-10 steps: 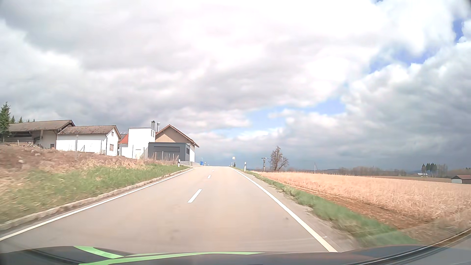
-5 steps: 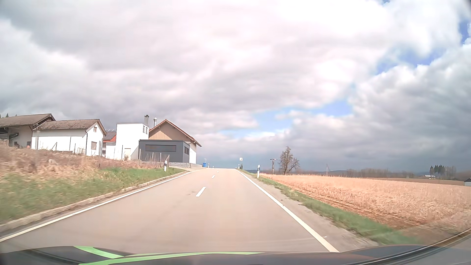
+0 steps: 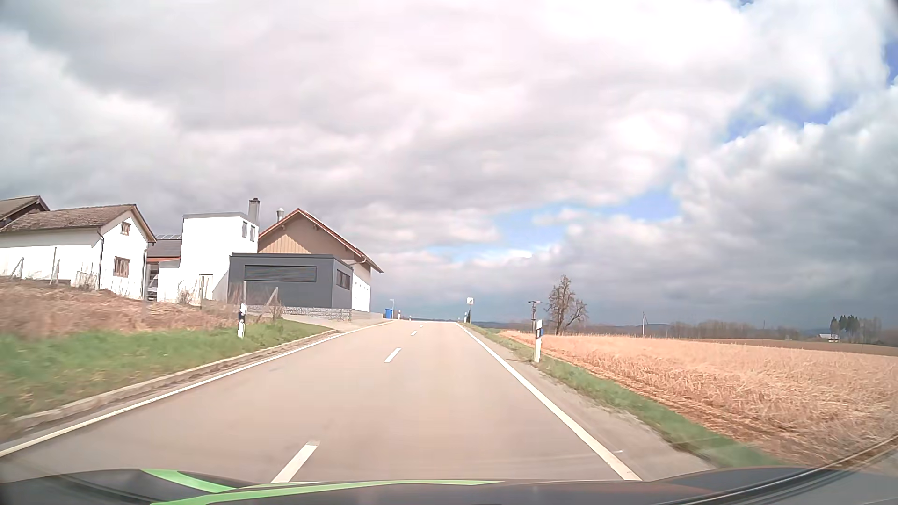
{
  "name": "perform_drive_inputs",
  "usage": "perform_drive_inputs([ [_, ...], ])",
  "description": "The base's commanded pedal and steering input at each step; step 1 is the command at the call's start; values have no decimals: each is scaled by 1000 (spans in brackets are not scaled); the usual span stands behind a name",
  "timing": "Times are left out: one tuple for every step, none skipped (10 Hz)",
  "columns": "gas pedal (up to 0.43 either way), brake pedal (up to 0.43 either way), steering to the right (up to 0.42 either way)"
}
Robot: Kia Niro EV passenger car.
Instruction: Follow the waypoints while adhering to traffic rules and regulations
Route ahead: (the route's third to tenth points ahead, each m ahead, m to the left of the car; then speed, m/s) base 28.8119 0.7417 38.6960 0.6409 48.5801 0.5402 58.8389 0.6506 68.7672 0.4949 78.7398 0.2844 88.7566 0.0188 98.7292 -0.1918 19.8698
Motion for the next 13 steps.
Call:
perform_drive_inputs([
  [280, 0, -4],
  [268, 0, -3],
  [268, 0, -3],
  [260, 0, -3],
  [260, 0, -3],
  [240, 0, -3],
  [220, 0, -2],
  [209, 0, -1],
  [189, 0, 0],
  [177, 0, 0],
  [169, 0, 0],
  [169, 0, 0],
  [157, 0, 0],
])
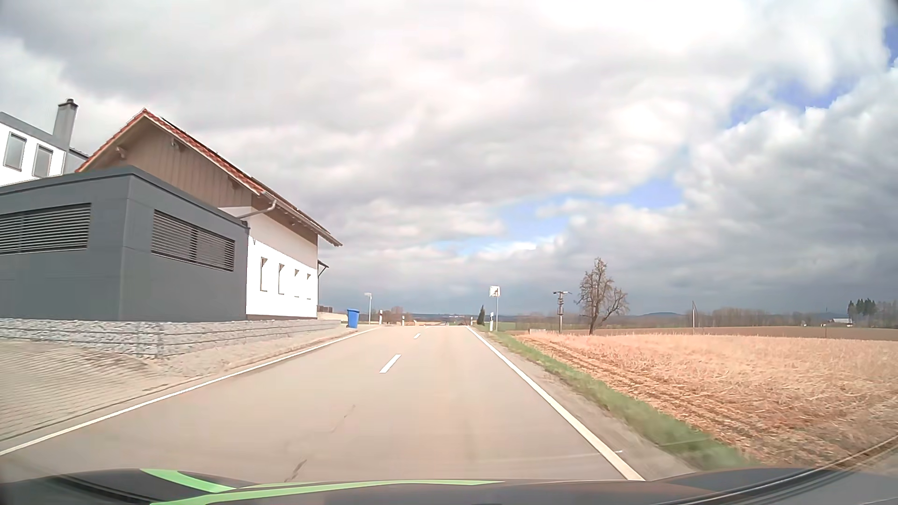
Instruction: Follow the waypoints while adhering to traffic rules and regulations
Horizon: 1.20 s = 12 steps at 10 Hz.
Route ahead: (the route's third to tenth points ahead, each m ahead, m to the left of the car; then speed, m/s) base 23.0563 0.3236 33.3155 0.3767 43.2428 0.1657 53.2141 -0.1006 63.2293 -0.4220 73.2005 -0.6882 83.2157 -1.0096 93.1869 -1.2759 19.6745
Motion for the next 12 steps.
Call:
perform_drive_inputs([
  [150, 0, 0],
  [150, 0, 0],
  [150, 0, 0],
  [150, 0, 0],
  [138, 0, 0],
  [138, 0, 0],
  [138, 0, 0],
  [138, 0, 0],
  [138, 0, 0],
  [138, 0, 0],
  [130, 0, 1],
  [130, 0, 1],
])
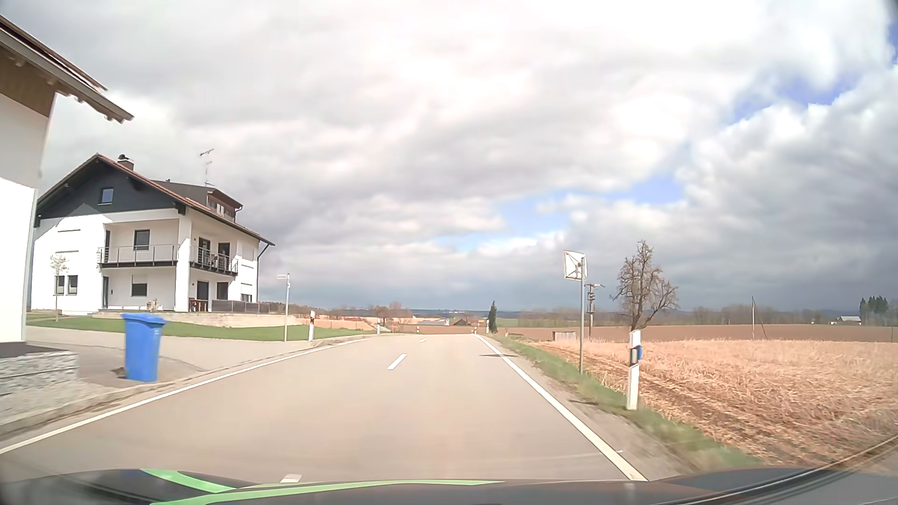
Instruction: Follow the waypoints while adhering to traffic rules and regulations
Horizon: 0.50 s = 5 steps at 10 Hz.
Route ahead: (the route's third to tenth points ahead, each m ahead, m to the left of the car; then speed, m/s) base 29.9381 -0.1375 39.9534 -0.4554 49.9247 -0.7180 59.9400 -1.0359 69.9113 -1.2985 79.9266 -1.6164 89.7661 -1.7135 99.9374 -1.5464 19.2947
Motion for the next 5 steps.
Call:
perform_drive_inputs([
  [130, 0, 2],
  [118, 0, 3],
  [110, 0, 4],
  [98, 0, 4],
  [87, 0, 5],
])
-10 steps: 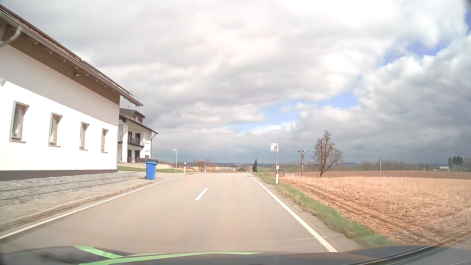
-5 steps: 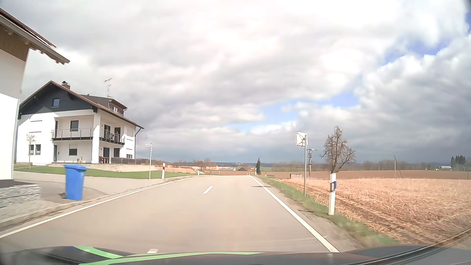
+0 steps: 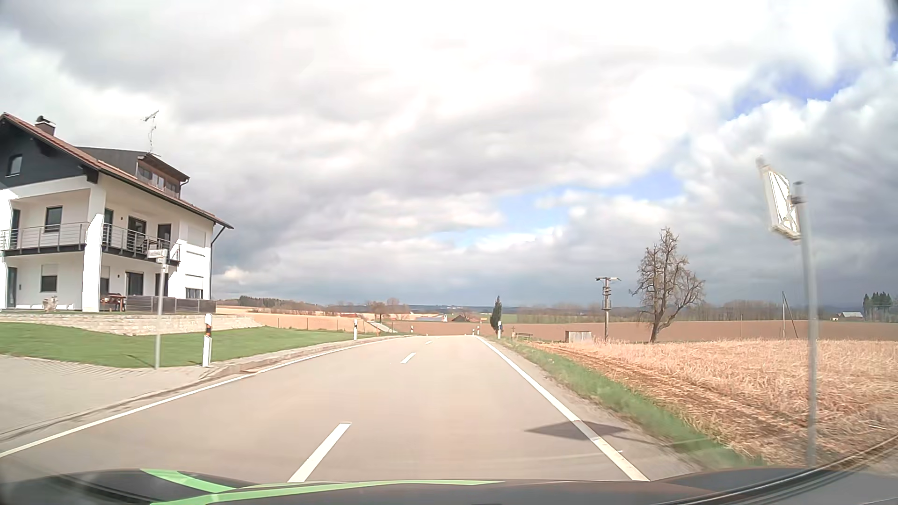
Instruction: Follow the waypoints while adhering to traffic rules and regulations
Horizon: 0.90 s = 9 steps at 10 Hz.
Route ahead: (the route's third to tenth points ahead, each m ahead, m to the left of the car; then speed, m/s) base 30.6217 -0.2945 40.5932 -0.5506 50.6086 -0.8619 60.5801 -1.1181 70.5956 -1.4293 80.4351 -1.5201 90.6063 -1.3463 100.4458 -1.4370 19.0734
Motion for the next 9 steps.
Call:
perform_drive_inputs([
  [87, 0, 6],
  [79, 0, 6],
  [79, 0, 6],
  [67, 0, 7],
  [67, 0, 7],
  [67, 0, 7],
  [67, 0, 7],
  [67, 0, 7],
  [67, 0, 6],
])
